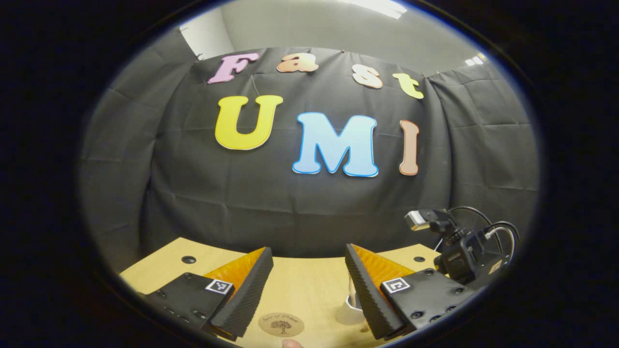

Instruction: Put the toothbrush and toothpaste on the desktop into the cup, then pick up the cup and place it on the coaster on the desktop.

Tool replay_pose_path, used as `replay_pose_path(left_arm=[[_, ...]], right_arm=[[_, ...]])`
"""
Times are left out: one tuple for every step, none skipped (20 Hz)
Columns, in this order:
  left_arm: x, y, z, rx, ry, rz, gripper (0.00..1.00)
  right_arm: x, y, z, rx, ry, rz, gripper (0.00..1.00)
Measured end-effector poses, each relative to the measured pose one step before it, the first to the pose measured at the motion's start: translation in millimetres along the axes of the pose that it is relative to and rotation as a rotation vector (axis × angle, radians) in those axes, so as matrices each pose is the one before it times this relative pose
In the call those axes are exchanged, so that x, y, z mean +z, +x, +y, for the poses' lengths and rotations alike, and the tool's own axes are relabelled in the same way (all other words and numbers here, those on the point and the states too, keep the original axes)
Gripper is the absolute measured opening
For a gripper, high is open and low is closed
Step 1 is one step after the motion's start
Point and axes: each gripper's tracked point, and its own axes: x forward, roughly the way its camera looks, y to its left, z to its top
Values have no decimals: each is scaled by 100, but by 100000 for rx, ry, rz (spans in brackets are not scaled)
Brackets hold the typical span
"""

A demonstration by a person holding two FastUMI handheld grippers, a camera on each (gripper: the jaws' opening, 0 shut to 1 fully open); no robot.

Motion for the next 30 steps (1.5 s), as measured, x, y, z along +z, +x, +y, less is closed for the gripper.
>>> replay_pose_path(left_arm=[[41,-154,27,-550,-479,86,96],[-70,-173,107,-59,-343,334,96],[-121,-100,179,-66,-103,362,96],[-94,-72,173,-35,-104,225,96],[-100,-65,237,102,-257,233,99],[-96,42,149,-189,-430,370,96],[-189,5,116,-125,-585,353,96],[-62,59,75,-237,-485,405,96],[-157,31,32,-289,-398,406,96],[-226,64,87,-148,-287,484,96],[-224,86,73,-230,-280,525,96],[-145,-8,189,-134,-333,313,96],[-57,9,56,-233,-238,402,96],[-240,103,281,95,-34,564,96],[-186,-87,144,-363,-159,552,96],[-171,-149,-41,-238,-216,421,96],[-63,-121,103,-138,-55,318,96],[101,18,268,139,55,319,96],[-41,3,183,14,-198,194,96],[50,118,-3,-200,-487,70,96],[22,2,73,-283,-513,39,96],[-161,-66,52,-267,-187,228,96],[-92,-25,15,5,-105,58,96],[-61,4,41,-195,-120,129,96],[50,-30,45,-49,-81,70,96],[161,0,81,-113,-202,-78,96],[-16,-40,20,42,-113,-61,96],[-104,112,229,208,-73,19,96],[-92,-94,176,170,-170,229,96],[-29,30,169,298,-299,248,96]], right_arm=[[-287,461,172,-126,719,2362,83],[51,364,-16,-153,665,1924,83],[-88,293,-99,-389,583,2015,83],[43,202,-49,-557,608,1822,83],[109,281,-22,-615,648,1266,83],[134,210,60,-132,425,1084,83],[4,241,-95,-787,79,1362,83],[78,171,-65,-710,-309,1292,83],[-47,226,-87,-718,-746,1840,83],[-21,297,-11,-464,-710,1776,83],[-16,322,136,-277,-523,1388,82],[105,181,53,-414,-666,1208,83],[1,216,-38,-841,-467,820,83],[58,24,-23,-606,-447,491,83],[60,142,-31,-826,-456,636,83],[59,192,-25,-780,-774,921,82],[-301,172,-34,-811,-732,1383,82],[-32,130,23,-258,-439,1018,82],[-158,41,25,-322,-9,988,76],[81,-19,175,466,341,610,75],[113,164,-15,-370,95,505,73],[252,9,-138,-641,-53,-105,71],[148,191,29,-56,282,96,64],[-1,-116,45,16,537,471,61],[35,379,103,330,439,302,56],[-51,49,-69,157,-66,177,55],[-56,-43,-50,-268,-564,186,53],[-263,11,-165,-125,561,1244,55],[-220,27,238,649,1095,502,34],[112,49,-117,-1,-133,17,33]])
